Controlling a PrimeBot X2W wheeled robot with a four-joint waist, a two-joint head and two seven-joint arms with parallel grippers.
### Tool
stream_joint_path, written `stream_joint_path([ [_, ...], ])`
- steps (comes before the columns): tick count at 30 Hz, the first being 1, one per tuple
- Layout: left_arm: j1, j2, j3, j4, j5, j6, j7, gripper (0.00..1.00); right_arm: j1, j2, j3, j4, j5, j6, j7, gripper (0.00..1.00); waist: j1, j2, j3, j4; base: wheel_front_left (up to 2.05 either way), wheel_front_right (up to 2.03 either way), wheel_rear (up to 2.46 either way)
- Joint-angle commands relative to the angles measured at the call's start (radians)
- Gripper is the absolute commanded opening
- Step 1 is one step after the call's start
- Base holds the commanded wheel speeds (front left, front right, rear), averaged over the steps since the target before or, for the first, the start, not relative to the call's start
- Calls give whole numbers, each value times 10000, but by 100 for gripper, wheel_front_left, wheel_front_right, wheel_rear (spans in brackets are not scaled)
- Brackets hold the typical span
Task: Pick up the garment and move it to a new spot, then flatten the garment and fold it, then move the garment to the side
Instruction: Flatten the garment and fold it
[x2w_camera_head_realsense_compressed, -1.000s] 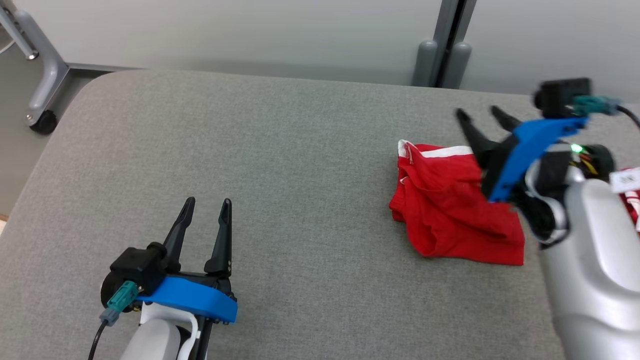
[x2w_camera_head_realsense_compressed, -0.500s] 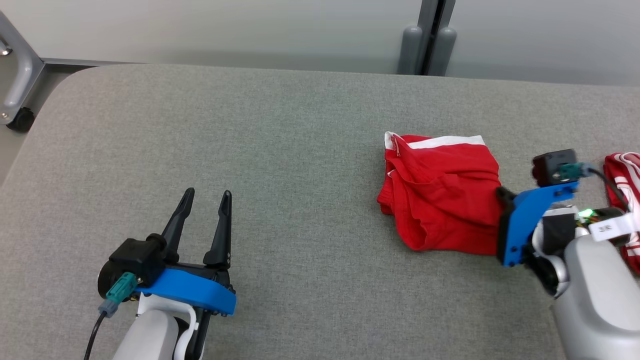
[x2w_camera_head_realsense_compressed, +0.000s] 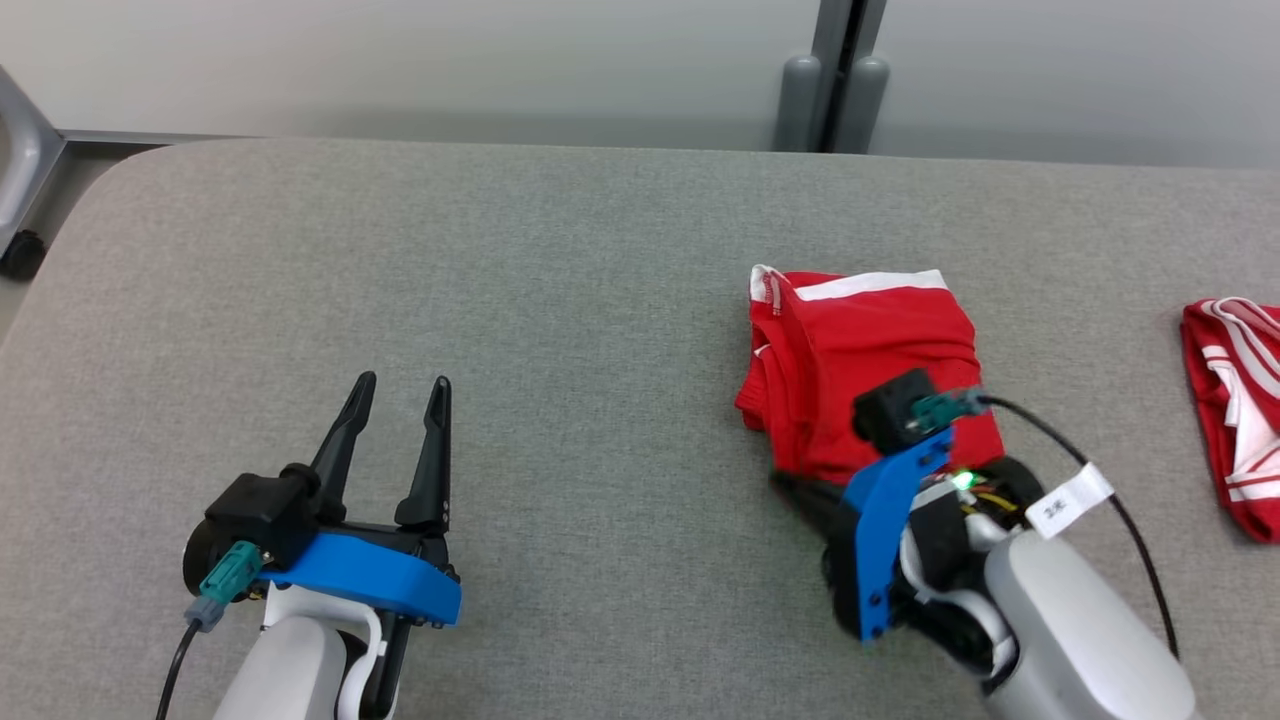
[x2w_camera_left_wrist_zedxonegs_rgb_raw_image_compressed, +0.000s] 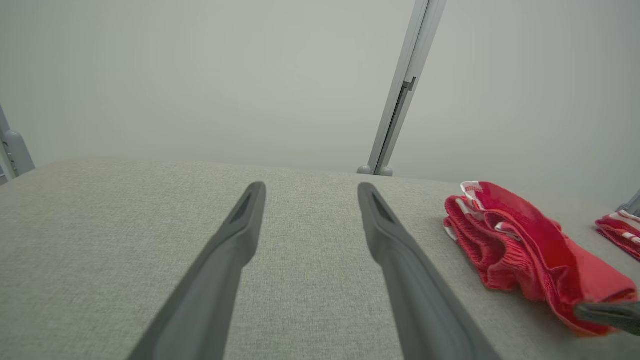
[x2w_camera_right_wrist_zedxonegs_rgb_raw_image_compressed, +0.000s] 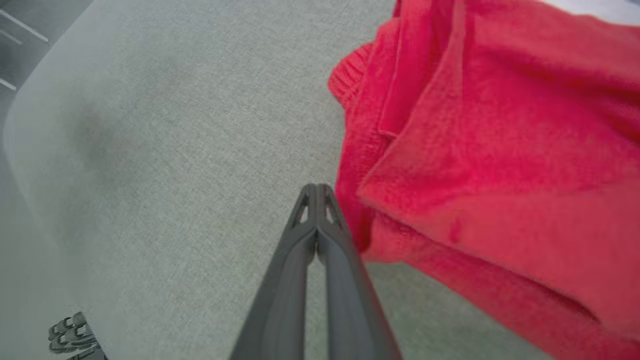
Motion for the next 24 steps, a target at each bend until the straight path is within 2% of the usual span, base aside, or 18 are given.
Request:
stream_joint_path([
  [1,43,-4,85,-28,12,-14,-41,100,231,-107,280,-418,325,6,84,0,-1,-1,-16,-65,0,0,0],
  [4,90,-27,160,-60,31,-14,-43,100,428,-273,746,-1288,800,6,29,0,-1,-1,-10,-177,0,0,0],
  [7,159,-35,256,-93,34,-14,-43,100,601,-308,681,-1936,1050,6,-388,0,-1,-1,-23,-278,0,0,0],
  [12,186,-78,299,-120,48,-15,-43,100,825,-149,-894,-2208,456,6,-1757,0,-1,-1,-61,-295,0,0,0],
  [13,134,-96,248,-134,57,-15,-43,100,860,47,-1739,-1938,-122,6,-2476,0,-1,-1,-42,-220,0,0,0],
  [16,-13,-116,138,-182,76,-15,-43,100,802,464,-2680,-1117,-1118,6,-3636,0,-1,-1,77,-47,0,0,0],
  [18,-68,-112,105,-200,85,-15,-41,100,731,656,-2846,-753,-1328,6,-4003,0,-1,-1,130,12,0,0,0],
  [24,-332,-70,6,-276,76,-15,-43,100,-176,1290,-3174,1787,-2217,6,-5826,0,-1,-1,548,370,0,0,0],
])
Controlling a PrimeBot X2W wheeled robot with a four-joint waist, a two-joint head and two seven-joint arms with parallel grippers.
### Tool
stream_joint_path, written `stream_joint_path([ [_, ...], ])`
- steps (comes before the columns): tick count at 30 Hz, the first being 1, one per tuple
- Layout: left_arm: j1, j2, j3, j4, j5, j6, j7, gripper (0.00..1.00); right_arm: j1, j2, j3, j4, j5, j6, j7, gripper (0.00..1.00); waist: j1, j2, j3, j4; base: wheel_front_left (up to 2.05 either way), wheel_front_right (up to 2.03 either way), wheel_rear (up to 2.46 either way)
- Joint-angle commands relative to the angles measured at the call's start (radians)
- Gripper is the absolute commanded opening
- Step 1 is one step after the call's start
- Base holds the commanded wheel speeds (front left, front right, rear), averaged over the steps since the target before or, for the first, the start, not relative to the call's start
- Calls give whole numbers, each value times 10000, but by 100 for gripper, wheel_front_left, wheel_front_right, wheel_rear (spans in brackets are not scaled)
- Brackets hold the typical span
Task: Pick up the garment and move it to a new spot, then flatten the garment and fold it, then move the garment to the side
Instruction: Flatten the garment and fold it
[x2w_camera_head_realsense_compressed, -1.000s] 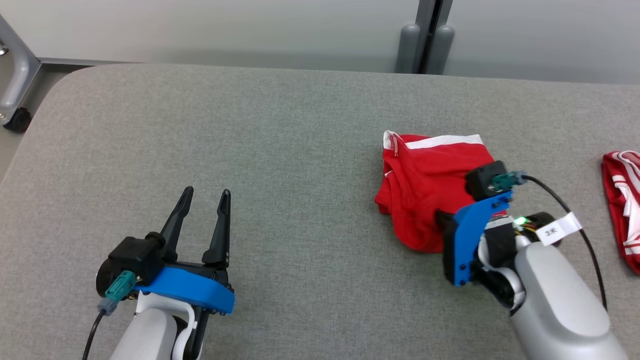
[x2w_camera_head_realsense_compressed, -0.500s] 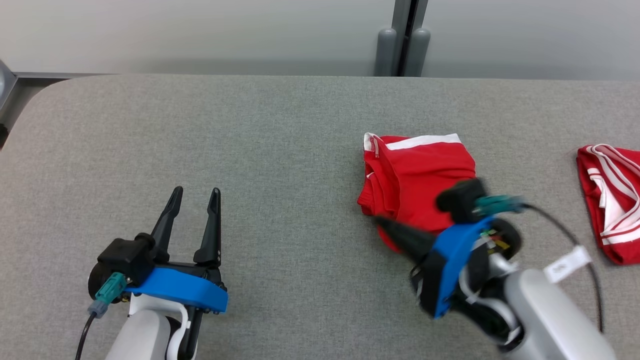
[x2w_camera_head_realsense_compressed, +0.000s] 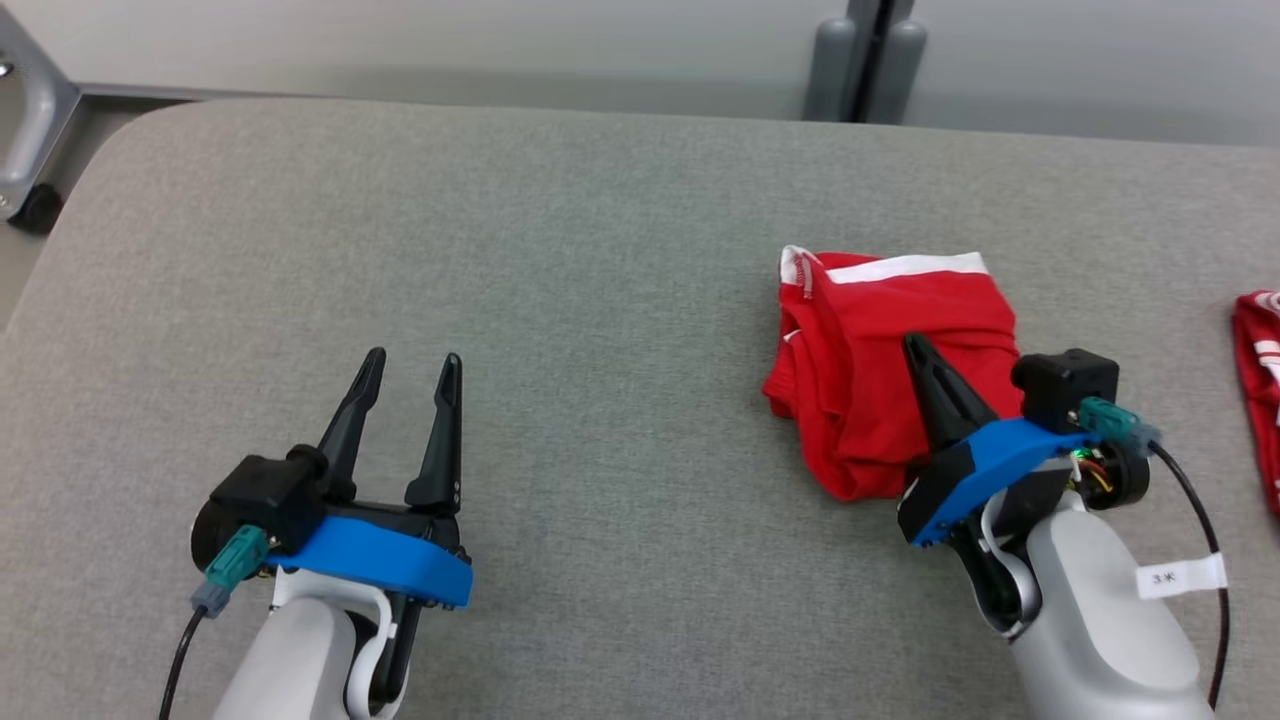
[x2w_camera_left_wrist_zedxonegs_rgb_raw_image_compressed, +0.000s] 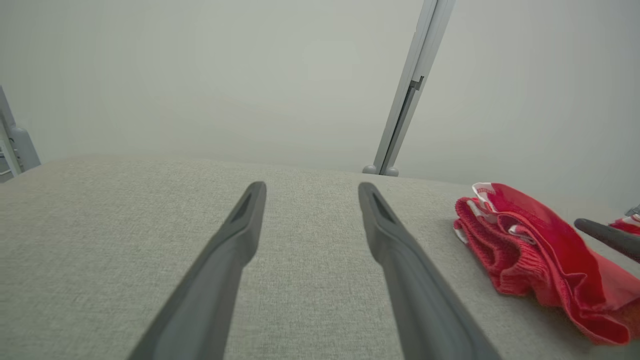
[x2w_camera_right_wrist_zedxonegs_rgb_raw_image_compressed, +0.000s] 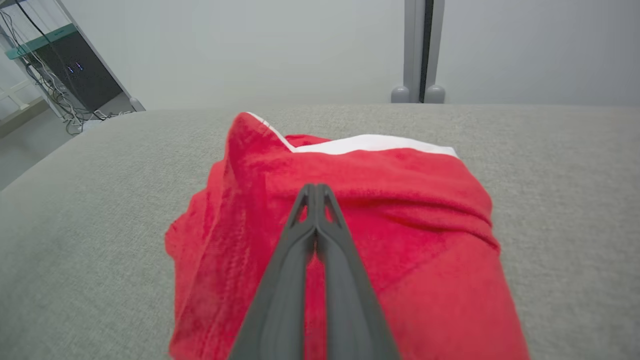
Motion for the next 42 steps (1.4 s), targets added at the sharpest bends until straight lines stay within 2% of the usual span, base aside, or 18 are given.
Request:
stream_joint_path([
  [1,-163,42,27,-34,35,-15,-43,100,-147,48,-2,201,-84,6,-140,0,-1,0,119,130,0,0,0],
  [3,-214,43,-14,-15,23,-15,-43,100,-512,99,219,1016,-148,6,-485,0,-1,0,178,235,0,0,0],
  [8,-259,-11,-106,83,-16,-15,-45,100,-1022,82,2317,2187,1100,6,-843,0,-1,0,164,429,0,0,0],
  [14,-14,-52,88,160,-16,-15,-45,100,-1238,72,4831,2239,2704,6,-1023,0,-1,0,-44,225,0,0,0],
  [18,156,-4,230,162,25,-15,-43,100,-1380,76,5367,1837,3502,6,-1332,1,-1,0,-299,-126,0,0,0],
  [19,214,4,294,161,34,-15,-45,100,-1434,73,5347,1715,3607,6,-1463,46,-1,0,-363,-229,0,0,0],
  [20,277,19,410,153,42,-15,-43,100,-1475,72,5277,1573,3707,6,-1591,100,-1,0,-448,-359,0,0,0],
  [23,479,33,730,89,65,-1,-43,100,-1503,74,4795,1187,3457,6,-1855,100,-1,0,-663,-755,0,0,0],
  [28,907,42,1273,-48,136,50,-45,100,-818,-184,3123,432,2438,4,-1995,100,-1,0,-1011,-1393,0,0,0],
  [35,1414,37,1996,-296,261,93,-43,100,437,-429,424,-946,1200,6,-1057,100,-1,0,-1278,-2034,0,0,0],
  [38,1653,30,2231,-348,348,183,-43,100,887,-520,-42,-1442,745,6,-465,100,-1,0,-1412,-2224,0,0,0],
  [42,1892,-8,2484,-333,408,256,-45,100,1354,-729,-139,-1847,458,6,169,100,-1,0,-1603,-2340,0,0,0],
])
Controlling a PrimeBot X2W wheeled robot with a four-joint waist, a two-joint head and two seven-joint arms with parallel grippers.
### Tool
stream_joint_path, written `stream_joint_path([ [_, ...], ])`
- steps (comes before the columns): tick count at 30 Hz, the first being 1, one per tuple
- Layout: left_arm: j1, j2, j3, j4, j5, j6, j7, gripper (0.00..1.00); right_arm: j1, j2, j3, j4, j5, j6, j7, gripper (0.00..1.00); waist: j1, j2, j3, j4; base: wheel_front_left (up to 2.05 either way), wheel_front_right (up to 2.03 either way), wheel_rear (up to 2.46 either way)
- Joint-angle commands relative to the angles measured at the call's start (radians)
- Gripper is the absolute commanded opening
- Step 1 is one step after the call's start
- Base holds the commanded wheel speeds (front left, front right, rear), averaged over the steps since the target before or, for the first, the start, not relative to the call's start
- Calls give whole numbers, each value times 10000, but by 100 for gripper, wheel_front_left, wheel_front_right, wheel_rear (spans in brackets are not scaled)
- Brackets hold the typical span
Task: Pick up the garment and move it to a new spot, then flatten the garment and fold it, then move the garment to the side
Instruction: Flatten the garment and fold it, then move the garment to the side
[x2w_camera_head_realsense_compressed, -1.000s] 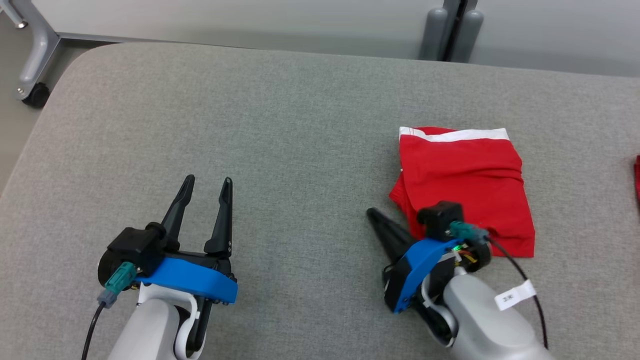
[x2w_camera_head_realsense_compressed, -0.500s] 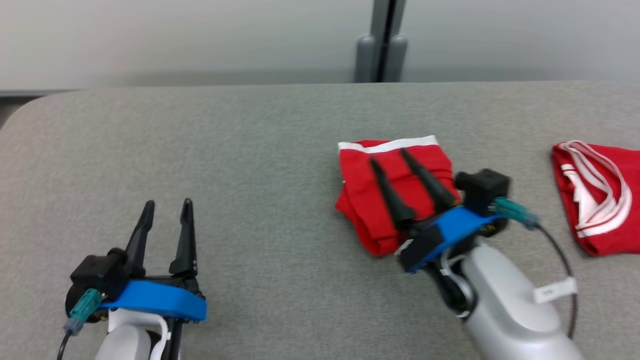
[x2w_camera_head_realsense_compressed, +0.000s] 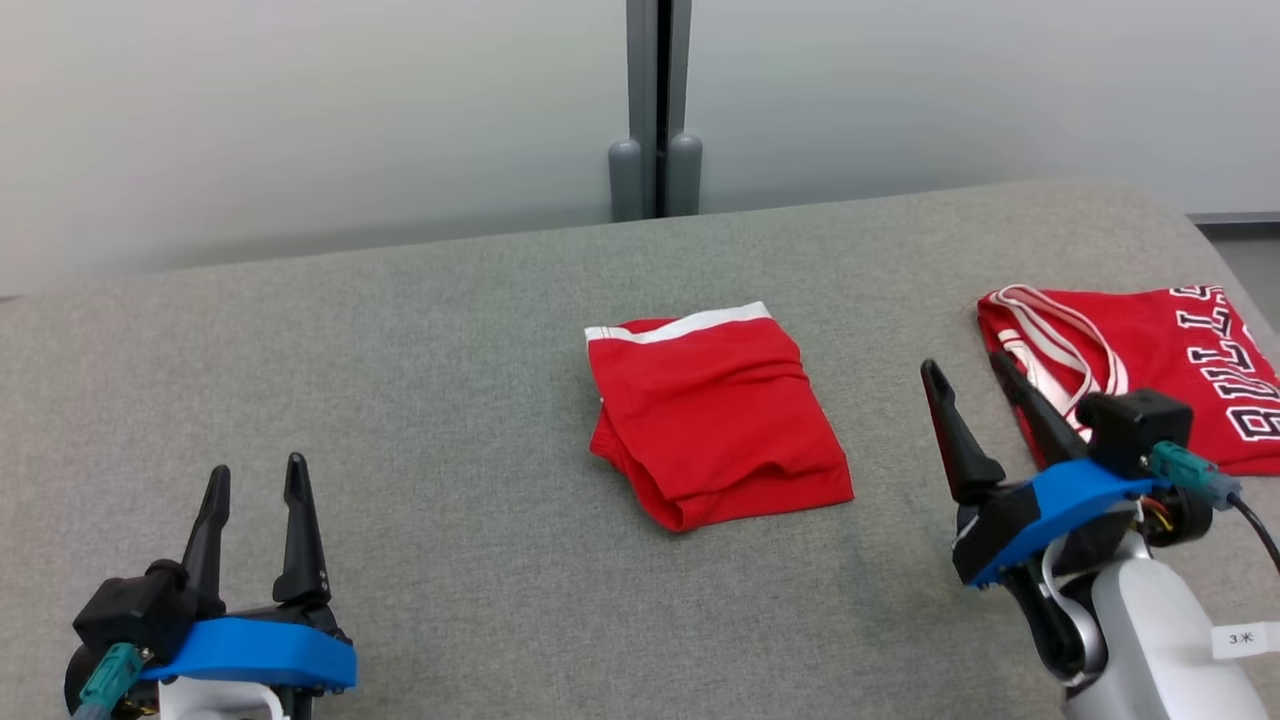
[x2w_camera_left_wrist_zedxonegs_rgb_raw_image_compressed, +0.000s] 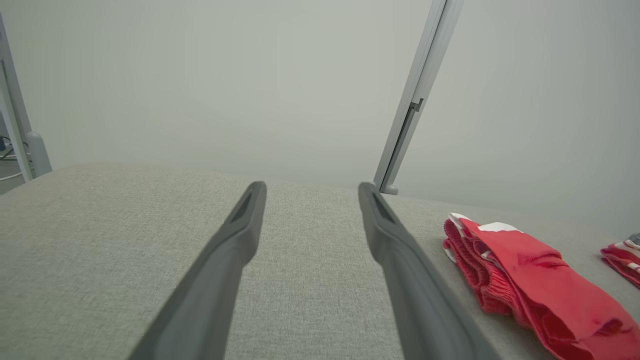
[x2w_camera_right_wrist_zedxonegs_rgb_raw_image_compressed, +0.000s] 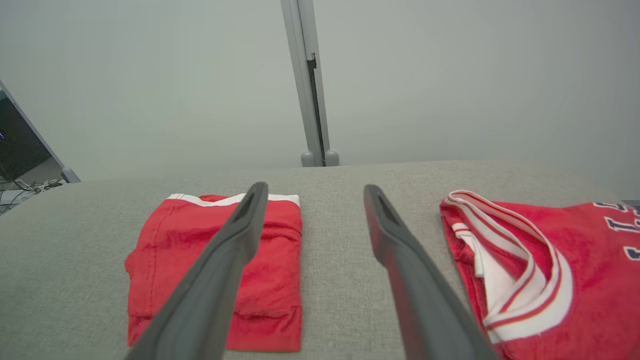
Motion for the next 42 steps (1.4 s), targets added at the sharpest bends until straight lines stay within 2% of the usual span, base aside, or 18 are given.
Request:
stream_joint_path([
  [1,94,0,40,19,65,35,-43,100,227,-73,43,-58,-6,6,123,100,1,0,-124,-47,0,0,0],
  [6,292,-23,28,344,173,69,-43,100,702,-388,222,0,-16,6,352,100,1,0,-422,-34,0,0,0],
  [26,246,64,-175,445,67,255,155,100,1145,-81,-4,-107,-118,6,232,100,1,0,-409,59,0,0,0],
  [37,31,89,-274,160,-14,299,165,100,781,-118,82,-19,-140,6,390,100,1,0,-83,299,0,0,0],
  [42,-349,77,-468,-69,19,243,237,100,-113,-292,106,364,-180,6,1179,100,1,0,421,713,0,0,0],
])
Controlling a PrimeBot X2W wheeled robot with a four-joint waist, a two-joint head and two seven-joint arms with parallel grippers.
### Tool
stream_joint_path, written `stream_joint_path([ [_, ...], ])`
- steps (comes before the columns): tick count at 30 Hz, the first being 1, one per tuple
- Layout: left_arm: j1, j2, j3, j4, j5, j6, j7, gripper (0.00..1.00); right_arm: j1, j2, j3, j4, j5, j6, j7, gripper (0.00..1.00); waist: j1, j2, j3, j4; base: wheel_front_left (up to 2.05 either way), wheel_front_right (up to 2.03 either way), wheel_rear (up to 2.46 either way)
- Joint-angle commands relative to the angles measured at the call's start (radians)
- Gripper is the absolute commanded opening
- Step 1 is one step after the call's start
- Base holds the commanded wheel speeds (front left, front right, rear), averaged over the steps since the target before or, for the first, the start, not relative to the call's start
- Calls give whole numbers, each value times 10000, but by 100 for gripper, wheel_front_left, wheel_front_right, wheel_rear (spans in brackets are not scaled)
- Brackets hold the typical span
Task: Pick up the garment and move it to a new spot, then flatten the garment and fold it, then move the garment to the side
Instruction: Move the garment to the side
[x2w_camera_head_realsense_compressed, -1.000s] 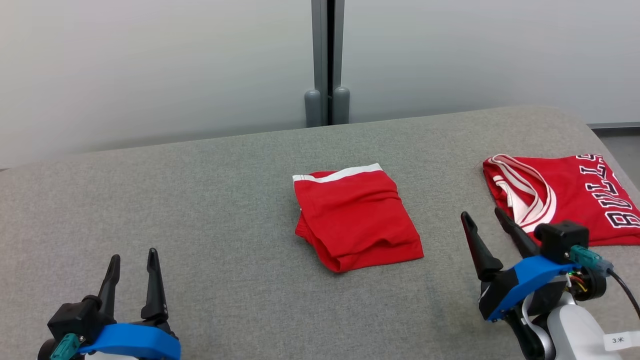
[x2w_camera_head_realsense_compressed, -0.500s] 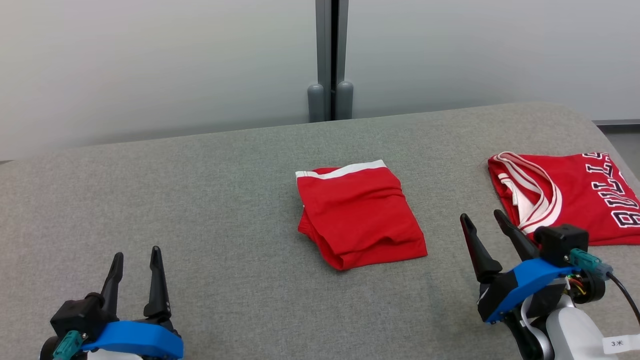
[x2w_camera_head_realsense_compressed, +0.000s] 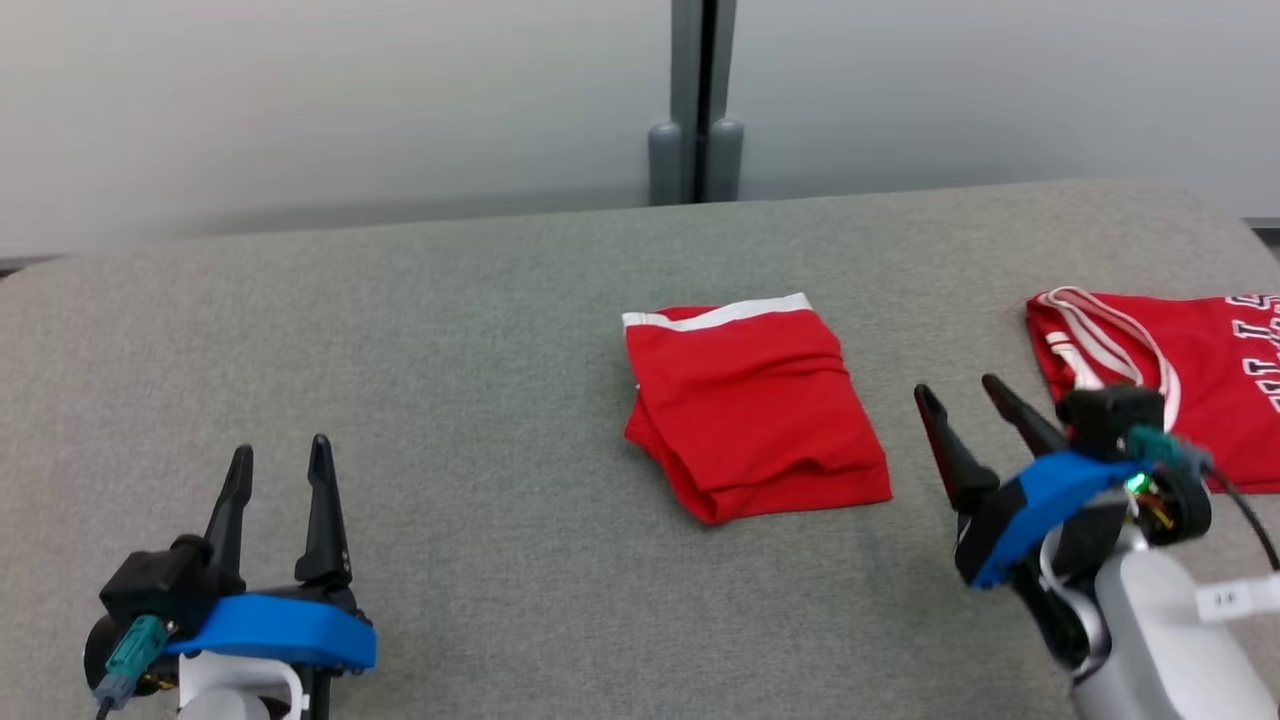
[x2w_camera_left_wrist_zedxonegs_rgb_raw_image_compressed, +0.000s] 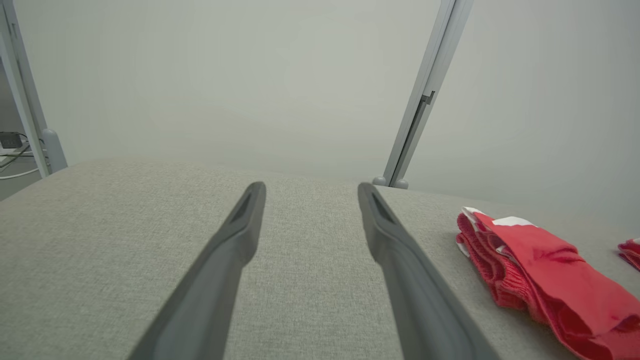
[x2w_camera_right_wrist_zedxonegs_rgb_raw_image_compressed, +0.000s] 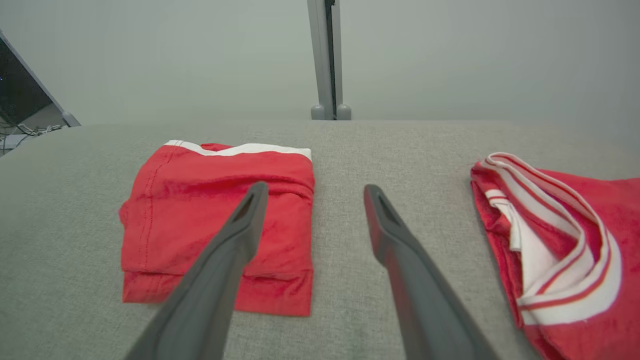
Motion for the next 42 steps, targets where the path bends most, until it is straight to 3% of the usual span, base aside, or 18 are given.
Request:
stream_joint_path([
  [1,-246,39,-103,-90,-7,-34,30,100,-440,-73,-64,250,1,6,473,100,-1,0,360,345,0,0,0],
  [6,-575,-7,-321,-196,64,-83,49,100,-1529,15,-283,1131,194,6,1902,100,-1,0,752,791,0,0,0],
  [11,-992,-132,-657,-203,66,-183,18,100,-2758,157,-1184,2729,-149,6,3485,100,-1,0,1166,1405,0,0,0],
  [22,-1635,-240,-1247,270,61,-360,-111,100,-3993,482,-3027,5642,-1704,4,4391,100,-1,0,1643,2263,0,0,0],
  [23,-1663,-240,-1256,308,49,-359,-118,100,-4053,621,-2976,5782,-1689,6,4456,45,-1,0,1643,2260,0,0,0],
  [24,-1672,-227,-1247,345,35,-362,-144,100,-4127,708,-2903,5842,-1679,18,4410,0,-1,0,1637,2226,0,0,0],
  [28,-1592,-146,-1162,444,23,-359,-193,100,-4593,626,-2080,5634,-1734,15,4163,0,-1,0,1548,1851,0,0,0],
  [33,-1386,13,-958,327,-42,-358,-241,100,-5268,150,-33,4835,-1267,4,4612,0,-1,0,1385,914,0,0,0],
  [37,-1189,142,-721,211,-86,-322,-258,100,-5696,-681,1806,3741,-402,3,5348,0,-1,0,1281,-82,0,0,0],
  [42,-1247,103,-640,41,-36,-285,-263,100,-6050,-2296,3272,2515,655,4,5964,0,-1,0,1321,-915,0,0,0],
])
